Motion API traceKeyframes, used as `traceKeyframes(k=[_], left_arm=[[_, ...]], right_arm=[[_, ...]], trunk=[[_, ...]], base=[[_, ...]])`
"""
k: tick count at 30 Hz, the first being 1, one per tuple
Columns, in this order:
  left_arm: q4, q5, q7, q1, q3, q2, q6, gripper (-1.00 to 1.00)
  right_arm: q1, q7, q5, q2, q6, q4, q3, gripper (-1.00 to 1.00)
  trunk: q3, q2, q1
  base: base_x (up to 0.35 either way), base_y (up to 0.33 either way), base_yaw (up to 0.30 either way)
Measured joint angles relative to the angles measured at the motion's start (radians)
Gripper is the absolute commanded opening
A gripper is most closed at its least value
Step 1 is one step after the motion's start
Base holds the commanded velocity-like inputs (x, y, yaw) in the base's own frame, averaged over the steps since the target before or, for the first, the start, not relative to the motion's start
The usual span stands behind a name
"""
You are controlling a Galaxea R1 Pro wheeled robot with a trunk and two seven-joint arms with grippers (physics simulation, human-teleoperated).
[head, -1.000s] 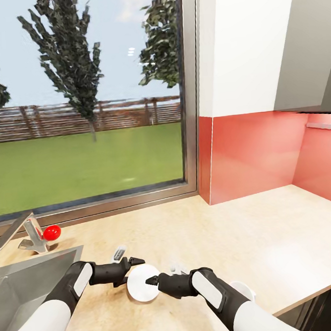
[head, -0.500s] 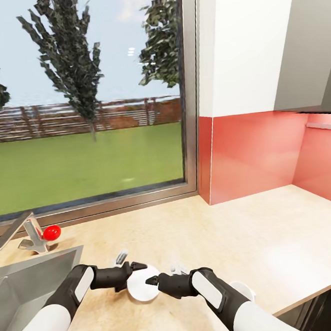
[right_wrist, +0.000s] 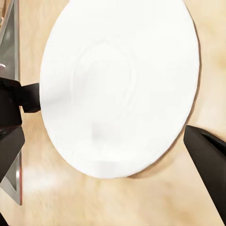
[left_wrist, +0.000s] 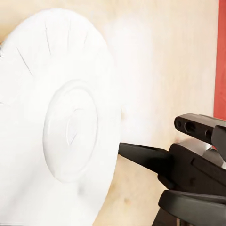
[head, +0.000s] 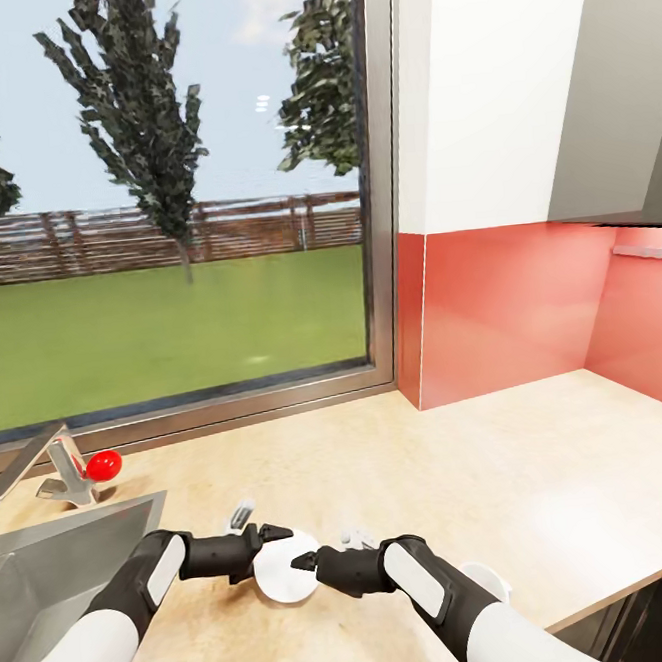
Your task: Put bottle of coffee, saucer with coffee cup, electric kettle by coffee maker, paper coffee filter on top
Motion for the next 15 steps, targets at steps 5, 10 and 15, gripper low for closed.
traceKeyframes(k=[5,10,15], left_arm=[[0.002,-0.006,0.002,0.000,-0.001,0.002,-0.003,-1.00],[0.005,0.003,0.002,0.000,0.001,0.003,0.000,-1.00],[0.005,0.005,0.002,0.000,0.002,0.003,0.000,-1.00]], right_arm=[[0.000,0.000,0.000,0.000,0.000,0.000,0.000,1.00],[0.000,0.000,0.000,0.000,0.000,0.000,0.000,1.00],[0.000,0.000,0.000,0.000,0.000,0.000,0.000,1.00]], trunk=[[0.000,0.000,0.000],[0.000,0.000,0.000],[0.000,0.000,0.000]], base=[[0.000,0.000,0.000],[0.000,0.000,0.000],[0.000,0.000,0.000]])
